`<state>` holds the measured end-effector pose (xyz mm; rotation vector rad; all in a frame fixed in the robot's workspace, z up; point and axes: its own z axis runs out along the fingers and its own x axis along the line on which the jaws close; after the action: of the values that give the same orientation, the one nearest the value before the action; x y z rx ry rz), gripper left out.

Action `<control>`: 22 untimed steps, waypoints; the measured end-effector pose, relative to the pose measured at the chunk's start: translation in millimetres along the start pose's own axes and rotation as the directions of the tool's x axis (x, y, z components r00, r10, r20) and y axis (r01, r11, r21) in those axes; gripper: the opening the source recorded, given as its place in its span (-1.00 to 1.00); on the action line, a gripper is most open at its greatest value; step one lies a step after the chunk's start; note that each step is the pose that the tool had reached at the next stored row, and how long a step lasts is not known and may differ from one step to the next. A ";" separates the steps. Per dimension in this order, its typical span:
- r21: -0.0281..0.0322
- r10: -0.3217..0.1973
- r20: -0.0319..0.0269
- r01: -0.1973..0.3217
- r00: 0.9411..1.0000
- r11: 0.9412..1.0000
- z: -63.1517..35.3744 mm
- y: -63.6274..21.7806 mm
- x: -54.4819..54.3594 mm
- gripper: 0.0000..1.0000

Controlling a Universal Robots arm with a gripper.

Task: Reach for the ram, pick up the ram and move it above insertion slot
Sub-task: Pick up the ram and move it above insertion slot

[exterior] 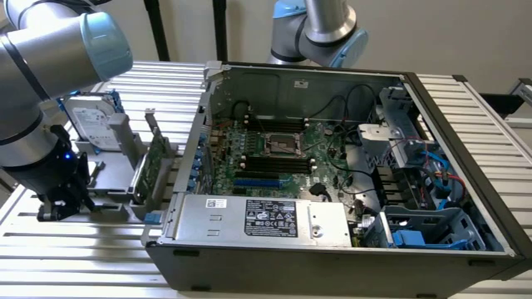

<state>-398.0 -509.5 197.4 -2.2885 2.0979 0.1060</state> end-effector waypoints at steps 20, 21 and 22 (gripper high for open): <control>-0.005 0.001 -0.009 -0.001 1.000 1.000 -0.2 -4.5 -0.7 -0.73; -0.005 0.001 -0.009 -0.001 1.000 1.000 -0.3 -4.5 -0.7 -0.73; -0.005 0.001 -0.009 -0.001 1.000 1.000 -0.5 -4.6 -0.8 -0.73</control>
<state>-393.5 -508.4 197.8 -2.2948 2.1060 0.1014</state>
